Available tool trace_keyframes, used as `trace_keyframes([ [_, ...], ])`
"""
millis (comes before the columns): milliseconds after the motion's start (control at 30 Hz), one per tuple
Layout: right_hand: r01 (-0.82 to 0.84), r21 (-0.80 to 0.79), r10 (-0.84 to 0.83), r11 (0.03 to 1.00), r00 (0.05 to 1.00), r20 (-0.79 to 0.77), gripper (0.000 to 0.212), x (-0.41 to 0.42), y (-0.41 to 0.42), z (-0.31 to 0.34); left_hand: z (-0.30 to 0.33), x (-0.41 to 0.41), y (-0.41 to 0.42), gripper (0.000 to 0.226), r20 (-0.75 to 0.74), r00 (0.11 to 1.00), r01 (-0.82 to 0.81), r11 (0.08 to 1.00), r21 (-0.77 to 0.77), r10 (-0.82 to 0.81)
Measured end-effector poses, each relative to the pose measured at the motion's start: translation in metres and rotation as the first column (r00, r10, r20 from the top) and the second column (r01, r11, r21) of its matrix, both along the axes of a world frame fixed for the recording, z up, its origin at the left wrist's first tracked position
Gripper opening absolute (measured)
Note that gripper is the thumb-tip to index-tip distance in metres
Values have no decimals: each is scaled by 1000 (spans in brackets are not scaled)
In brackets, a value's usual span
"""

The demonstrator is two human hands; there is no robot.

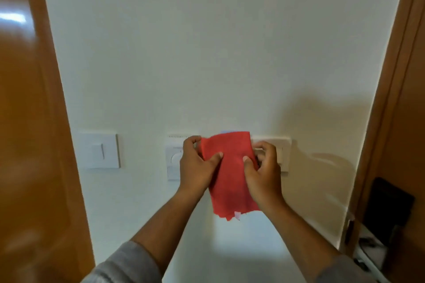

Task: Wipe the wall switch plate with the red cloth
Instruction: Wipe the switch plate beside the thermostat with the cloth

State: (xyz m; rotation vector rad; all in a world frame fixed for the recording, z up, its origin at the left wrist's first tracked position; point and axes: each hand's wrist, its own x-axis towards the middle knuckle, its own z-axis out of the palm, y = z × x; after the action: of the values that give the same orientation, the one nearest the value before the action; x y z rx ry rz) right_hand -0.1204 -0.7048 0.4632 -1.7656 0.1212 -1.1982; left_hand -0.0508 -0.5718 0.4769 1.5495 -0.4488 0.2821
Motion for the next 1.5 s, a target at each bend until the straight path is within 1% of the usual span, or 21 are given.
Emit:
trace_keyframes([
  [100, 96, -236, -83, 967, 994, 64, 33, 19, -22, -4, 8, 16, -12, 64, 175, 982, -110, 973, 205, 74],
  [167, 210, -430, -169, 878, 977, 131, 18, 32, -32, -9, 10, 26, -14, 59, 291, 954, -186, 912, 365, 78],
  [200, 308, -516, -259, 799, 951, 167, 16, 39, -34, -12, 11, 29, -14, 54, 324, 942, -223, 879, 422, 83],
  [267, 544, -604, -486, 582, 829, 278, 17, 50, -36, -19, 11, 35, -13, 39, 350, 931, -276, 833, 480, 106],
  [333, 646, -657, -550, 389, 735, 397, 19, 55, -31, -23, 13, 35, -12, 31, 362, 924, -300, 815, 496, 121],
  [400, 624, -722, -553, 301, 730, 401, 27, 58, -23, -24, 14, 36, -12, 33, 364, 924, -298, 811, 504, 114],
  [500, 556, -780, -573, 285, 752, 326, 36, 66, -9, -31, 21, 33, -9, 26, 352, 933, -273, 794, 543, 81],
  [600, 495, -833, -514, 248, 796, 320, 52, 75, -9, -49, 38, 31, 3, 21, 430, 902, -338, 675, 656, 33],
  [667, 457, -862, -460, 219, 828, 322, 67, 83, -18, -55, 55, 35, 13, 35, 662, 747, -559, 605, 567, 70],
  [733, 449, -883, -414, 140, 836, 360, 73, 94, -28, -56, 79, 47, 21, 39, 864, 493, -694, 646, 319, 104],
  [800, 447, -894, -328, 30, 849, 414, 72, 104, -37, -56, 104, 67, 20, 46, 965, 259, -727, 665, 171, 36],
  [867, 451, -888, -238, -88, 856, 459, 71, 112, -47, -51, 128, 91, 12, 69, 994, 101, -812, 572, 112, -51],
  [900, 455, -878, -198, -145, 856, 477, 70, 115, -52, -49, 137, 101, 8, 79, 995, 59, -848, 521, 93, -81],
  [967, 454, -852, -128, -260, 858, 496, 68, 116, -64, -42, 149, 115, 0, 90, 994, 44, -879, 469, 87, -102],
  [1033, 432, -842, -54, -321, 880, 472, 63, 114, -73, -32, 148, 124, -5, 94, 996, 29, -876, 478, 67, -86],
  [1100, 342, -877, 34, -337, 935, 352, 61, 110, -76, -17, 146, 131, -7, 95, 997, -12, -873, 487, 24, -72],
  [1200, 296, -838, 103, -458, 954, 281, 60, 107, -80, -4, 146, 133, -8, 96, 997, -40, -868, 496, -5, -59],
  [1300, 347, -875, 50, -336, 935, 352, 71, 109, -77, -9, 146, 136, -9, 96, 997, -54, -869, 494, -23, -48],
  [1400, 467, -866, -122, -178, 863, 490, 78, 116, -62, -33, 145, 137, -9, 96, 997, -62, -868, 496, -28, -54],
  [1467, 498, -863, -230, -81, 833, 503, 78, 118, -51, -41, 145, 140, -9, 97, 997, -64, -870, 491, -30, -52],
  [1500, 494, -867, -252, -68, 832, 494, 77, 117, -49, -40, 143, 139, -10, 97, 998, -55, -874, 486, -28, -42],
])
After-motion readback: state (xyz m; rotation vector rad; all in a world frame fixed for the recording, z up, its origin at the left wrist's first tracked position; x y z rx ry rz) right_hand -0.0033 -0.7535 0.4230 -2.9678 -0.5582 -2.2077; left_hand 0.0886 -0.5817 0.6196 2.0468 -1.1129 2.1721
